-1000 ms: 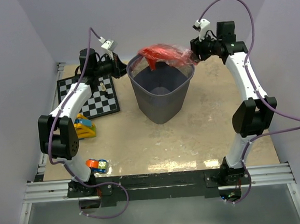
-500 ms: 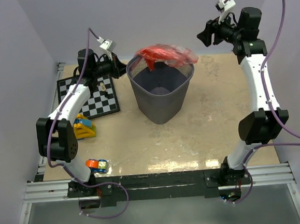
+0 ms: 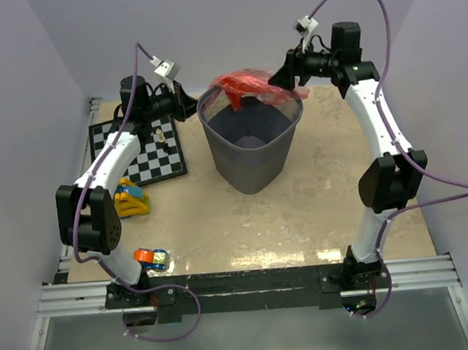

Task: Put the trash bags into the trash bin
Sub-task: Place the trash bag in the trash bin.

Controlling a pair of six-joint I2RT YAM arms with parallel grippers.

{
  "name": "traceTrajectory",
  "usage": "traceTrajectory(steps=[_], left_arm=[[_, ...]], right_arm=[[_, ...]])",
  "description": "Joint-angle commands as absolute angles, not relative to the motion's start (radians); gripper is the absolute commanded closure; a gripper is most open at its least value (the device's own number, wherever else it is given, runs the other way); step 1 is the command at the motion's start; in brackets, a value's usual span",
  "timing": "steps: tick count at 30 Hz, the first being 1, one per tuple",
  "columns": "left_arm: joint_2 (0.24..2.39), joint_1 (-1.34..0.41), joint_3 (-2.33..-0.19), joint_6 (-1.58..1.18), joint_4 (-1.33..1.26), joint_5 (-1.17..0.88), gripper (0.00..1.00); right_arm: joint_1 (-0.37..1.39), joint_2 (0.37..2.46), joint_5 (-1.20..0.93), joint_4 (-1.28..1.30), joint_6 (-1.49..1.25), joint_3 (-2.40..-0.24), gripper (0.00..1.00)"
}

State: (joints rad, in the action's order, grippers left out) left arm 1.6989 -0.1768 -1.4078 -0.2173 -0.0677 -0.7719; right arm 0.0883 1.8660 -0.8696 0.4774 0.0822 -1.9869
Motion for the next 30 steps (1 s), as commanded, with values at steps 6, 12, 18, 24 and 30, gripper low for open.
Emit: traceTrajectory(steps=[6, 12, 18, 24, 30], left_arm=[[1.647, -0.172, -1.41, -0.221, -0.12, -0.772, 1.0], [1.643, -0.17, -1.408, -0.219, -0.115, -0.781, 1.0], [1.631, -0.161, -1.399, -0.213, -0.104, -0.764, 1.0], [1.623, -0.137, -1.393, -0.219, -0.091, -0.715, 1.0], [1.628, -0.133, -1.391, -0.222, -0.08, -0.713, 1.0]], right_arm=[[0.109, 1.87, -0.796, 0.532, 0.097, -2.088, 0.62], [0.124, 1.825, -0.807, 0.554, 0.156, -2.08, 0.85], [0.202, 1.784, -0.861, 0.653, 0.282, -2.074, 1.0], [0.297, 1.701, -0.845, 0.735, 0.426, -2.034, 1.0], [0.363, 1.637, -0.815, 0.825, 0.517, -2.008, 1.0]])
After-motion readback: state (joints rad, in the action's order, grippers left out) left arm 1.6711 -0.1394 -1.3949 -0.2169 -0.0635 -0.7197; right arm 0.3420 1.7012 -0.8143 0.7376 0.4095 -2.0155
